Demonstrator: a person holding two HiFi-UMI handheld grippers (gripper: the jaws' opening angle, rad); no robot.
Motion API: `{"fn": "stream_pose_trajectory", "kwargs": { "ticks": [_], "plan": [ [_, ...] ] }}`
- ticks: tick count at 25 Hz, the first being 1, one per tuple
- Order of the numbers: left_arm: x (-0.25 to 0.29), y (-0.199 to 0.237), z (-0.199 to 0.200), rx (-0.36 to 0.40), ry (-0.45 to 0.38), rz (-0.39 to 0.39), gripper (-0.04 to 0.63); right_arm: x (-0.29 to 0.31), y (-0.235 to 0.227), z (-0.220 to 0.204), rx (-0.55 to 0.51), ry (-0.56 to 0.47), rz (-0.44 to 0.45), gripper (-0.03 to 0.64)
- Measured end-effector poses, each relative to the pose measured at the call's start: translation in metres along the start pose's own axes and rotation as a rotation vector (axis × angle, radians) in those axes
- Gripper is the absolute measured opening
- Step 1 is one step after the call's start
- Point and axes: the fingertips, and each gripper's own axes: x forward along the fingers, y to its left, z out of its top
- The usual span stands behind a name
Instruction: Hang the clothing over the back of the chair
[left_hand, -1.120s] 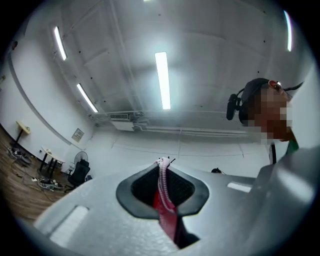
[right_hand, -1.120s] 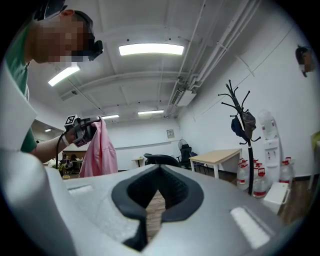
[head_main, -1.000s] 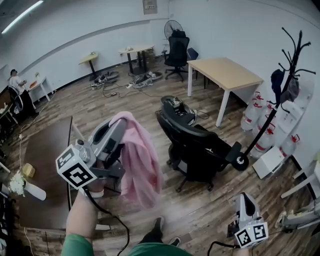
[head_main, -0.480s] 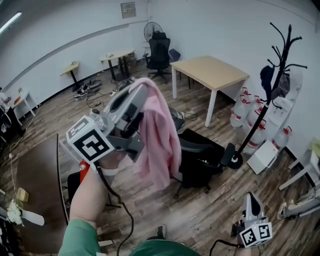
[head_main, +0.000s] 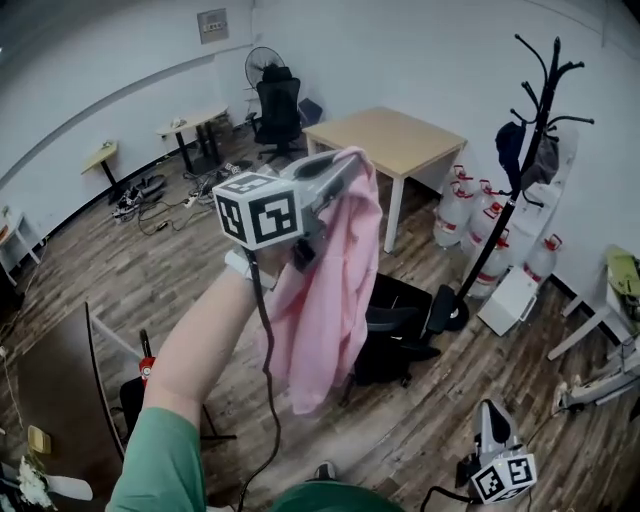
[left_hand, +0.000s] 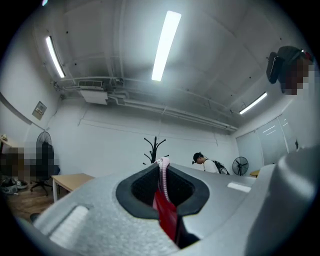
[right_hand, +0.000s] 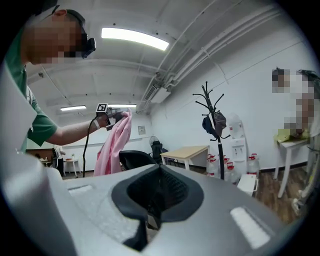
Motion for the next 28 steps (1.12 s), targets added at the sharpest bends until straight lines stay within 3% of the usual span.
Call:
{"fn": "stream_pose_trajectory", "kwargs": {
  "ticks": [5, 8, 13, 16, 22, 25, 28],
  "plan": [
    [0.031, 0.062, -0.075, -0.081, 0.136, 0.020, 0.025, 0.000, -0.005, -0.003, 0.004, 0.012, -0.077, 0.003],
    [0.037, 0.077, -0.113, -0.056, 0.213, 0.029, 0.025, 0.009, -0.002, -0.004, -0.015, 0.023, -0.089, 0.003],
    [0.040, 0.066, -0.168, 0.126, 0.397, -0.002, 0.037, 0.034, 0.018, -0.001, -0.036, 0.028, -0.066, 0.003],
    [0.035, 0.050, -0.202, 0.252, 0.529, -0.058, 0.097, 0.050, 0.035, 0.006, -0.057, 0.021, -0.032, 0.003],
    [0.022, 0.037, -0.230, 0.338, 0.671, -0.110, 0.231, 0.074, 0.060, 0.019, -0.087, 0.004, 0.028, 0.003],
    [0.009, 0.037, -0.245, 0.513, 0.820, -0.138, 0.291, 0.078, 0.066, 0.015, -0.078, 0.009, 0.042, 0.003],
    [0.001, 0.031, -0.244, 0.660, 0.841, -0.130, 0.298, 0.078, 0.067, 0.011, -0.072, 0.012, 0.054, 0.003]
  ]
}}
